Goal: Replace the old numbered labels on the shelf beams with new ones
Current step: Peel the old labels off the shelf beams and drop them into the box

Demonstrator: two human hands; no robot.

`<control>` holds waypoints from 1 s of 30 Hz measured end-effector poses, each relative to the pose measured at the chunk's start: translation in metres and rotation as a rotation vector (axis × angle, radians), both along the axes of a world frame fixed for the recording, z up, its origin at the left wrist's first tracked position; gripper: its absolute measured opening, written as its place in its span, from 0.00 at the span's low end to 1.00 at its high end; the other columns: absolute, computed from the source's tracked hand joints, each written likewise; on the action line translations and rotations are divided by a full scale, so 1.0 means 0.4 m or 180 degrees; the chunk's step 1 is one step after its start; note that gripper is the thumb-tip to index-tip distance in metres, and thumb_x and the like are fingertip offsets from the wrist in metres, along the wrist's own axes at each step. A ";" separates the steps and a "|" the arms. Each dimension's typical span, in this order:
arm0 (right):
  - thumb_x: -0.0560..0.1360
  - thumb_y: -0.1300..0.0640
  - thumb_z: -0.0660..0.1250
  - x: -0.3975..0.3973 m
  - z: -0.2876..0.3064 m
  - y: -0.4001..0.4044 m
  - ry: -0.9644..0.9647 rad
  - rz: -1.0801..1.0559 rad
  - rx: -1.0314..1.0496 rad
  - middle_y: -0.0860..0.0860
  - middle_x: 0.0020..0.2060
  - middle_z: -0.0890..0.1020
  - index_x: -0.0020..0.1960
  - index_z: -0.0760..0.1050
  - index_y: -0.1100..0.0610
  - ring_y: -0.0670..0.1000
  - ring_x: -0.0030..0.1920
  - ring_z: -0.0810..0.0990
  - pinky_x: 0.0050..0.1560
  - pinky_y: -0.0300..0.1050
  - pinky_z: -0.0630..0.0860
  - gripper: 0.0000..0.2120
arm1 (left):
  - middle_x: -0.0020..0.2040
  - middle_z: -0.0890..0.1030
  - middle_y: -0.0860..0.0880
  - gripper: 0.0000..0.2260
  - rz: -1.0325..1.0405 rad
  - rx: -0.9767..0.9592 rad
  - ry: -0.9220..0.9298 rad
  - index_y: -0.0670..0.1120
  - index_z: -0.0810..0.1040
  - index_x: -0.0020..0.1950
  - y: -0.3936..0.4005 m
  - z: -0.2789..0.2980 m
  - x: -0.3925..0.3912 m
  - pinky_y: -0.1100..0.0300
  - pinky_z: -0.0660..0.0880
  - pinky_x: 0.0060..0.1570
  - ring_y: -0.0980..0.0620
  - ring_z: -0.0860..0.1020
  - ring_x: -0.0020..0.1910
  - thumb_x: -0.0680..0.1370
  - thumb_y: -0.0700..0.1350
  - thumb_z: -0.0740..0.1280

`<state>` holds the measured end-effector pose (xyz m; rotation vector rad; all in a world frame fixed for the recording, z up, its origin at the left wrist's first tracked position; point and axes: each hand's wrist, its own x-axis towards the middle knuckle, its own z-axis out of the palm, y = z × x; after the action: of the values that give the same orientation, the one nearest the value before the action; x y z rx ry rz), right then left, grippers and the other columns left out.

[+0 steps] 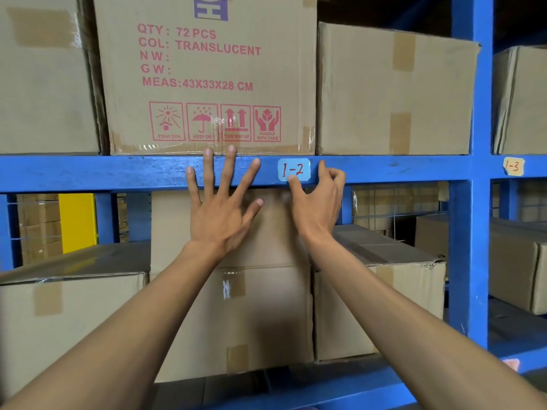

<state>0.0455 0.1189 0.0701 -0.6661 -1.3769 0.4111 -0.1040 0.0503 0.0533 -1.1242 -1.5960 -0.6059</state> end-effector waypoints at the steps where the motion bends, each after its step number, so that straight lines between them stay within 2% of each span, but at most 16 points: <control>1: 0.75 0.47 0.69 -0.005 -0.002 -0.001 0.0033 -0.0012 0.0009 0.51 0.61 0.68 0.75 0.64 0.55 0.47 0.57 0.71 0.46 0.42 0.68 0.32 | 0.82 0.40 0.49 0.31 -0.0004 0.0006 0.0012 0.62 0.38 0.78 0.001 0.002 -0.002 0.34 0.37 0.74 0.39 0.37 0.79 0.79 0.66 0.49; 5: 0.75 0.49 0.69 -0.010 -0.002 -0.004 0.0250 -0.0018 0.0008 0.48 0.59 0.72 0.68 0.73 0.51 0.47 0.57 0.73 0.49 0.44 0.72 0.22 | 0.82 0.41 0.49 0.32 -0.0017 0.0040 0.0034 0.62 0.38 0.79 0.005 0.001 -0.006 0.35 0.37 0.74 0.39 0.37 0.79 0.79 0.65 0.50; 9: 0.75 0.51 0.70 -0.010 0.007 -0.006 0.0455 0.0112 -0.0053 0.47 0.58 0.75 0.64 0.76 0.51 0.47 0.57 0.75 0.50 0.40 0.69 0.18 | 0.82 0.41 0.49 0.32 -0.0023 0.0060 0.0037 0.62 0.40 0.79 0.007 0.000 -0.005 0.34 0.38 0.74 0.39 0.38 0.79 0.79 0.65 0.50; 11: 0.74 0.52 0.71 -0.005 0.014 -0.005 0.0578 0.0182 -0.0111 0.47 0.57 0.77 0.61 0.77 0.51 0.46 0.54 0.76 0.48 0.38 0.68 0.15 | 0.82 0.42 0.49 0.32 -0.0017 0.0064 0.0046 0.62 0.40 0.79 0.006 0.000 -0.004 0.34 0.38 0.74 0.39 0.38 0.79 0.79 0.65 0.51; 14: 0.73 0.52 0.73 -0.002 0.025 0.004 0.0693 0.0306 -0.0173 0.46 0.50 0.81 0.54 0.80 0.51 0.44 0.49 0.77 0.44 0.32 0.66 0.11 | 0.82 0.42 0.49 0.32 -0.0038 0.0078 0.0053 0.62 0.41 0.79 0.007 0.000 -0.006 0.35 0.37 0.74 0.38 0.38 0.79 0.79 0.65 0.51; 19: 0.71 0.55 0.74 0.005 0.033 0.019 0.0672 0.0221 -0.0053 0.45 0.39 0.83 0.43 0.80 0.50 0.47 0.45 0.82 0.43 0.36 0.74 0.03 | 0.82 0.42 0.48 0.32 -0.0035 0.0087 0.0082 0.61 0.41 0.79 0.005 0.001 -0.006 0.34 0.37 0.74 0.38 0.39 0.79 0.80 0.64 0.52; 23: 0.71 0.57 0.72 0.025 0.039 0.025 0.0448 0.0170 0.0073 0.44 0.36 0.83 0.50 0.81 0.52 0.46 0.42 0.81 0.39 0.35 0.68 0.08 | 0.82 0.43 0.50 0.27 -0.0077 0.0129 0.0055 0.62 0.43 0.79 0.003 0.000 -0.004 0.38 0.34 0.74 0.40 0.39 0.80 0.82 0.61 0.48; 25: 0.72 0.56 0.72 0.031 0.044 0.026 0.0337 0.0191 0.0075 0.45 0.36 0.83 0.49 0.83 0.52 0.46 0.42 0.82 0.41 0.34 0.73 0.06 | 0.82 0.45 0.51 0.25 -0.0157 0.0196 0.0002 0.63 0.45 0.79 -0.002 0.002 -0.003 0.42 0.32 0.73 0.41 0.40 0.80 0.82 0.60 0.46; 27: 0.72 0.56 0.72 0.036 0.049 0.023 0.0358 0.0237 0.0028 0.44 0.35 0.82 0.45 0.84 0.52 0.45 0.42 0.82 0.45 0.39 0.77 0.03 | 0.82 0.46 0.53 0.23 -0.0224 0.0260 -0.0058 0.64 0.46 0.79 -0.005 0.003 -0.003 0.45 0.31 0.73 0.43 0.41 0.80 0.83 0.60 0.44; 30: 0.72 0.54 0.73 0.040 0.048 0.021 0.0341 0.0289 0.0021 0.44 0.35 0.83 0.42 0.84 0.51 0.44 0.41 0.81 0.45 0.41 0.77 0.01 | 0.82 0.47 0.53 0.22 -0.0269 0.0377 -0.0187 0.65 0.46 0.78 0.005 0.006 0.005 0.45 0.32 0.74 0.44 0.42 0.80 0.83 0.59 0.44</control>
<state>0.0617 0.1272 0.0895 -0.5695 -1.3093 0.5074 -0.1021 0.0525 0.0559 -1.0982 -1.5472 -0.7857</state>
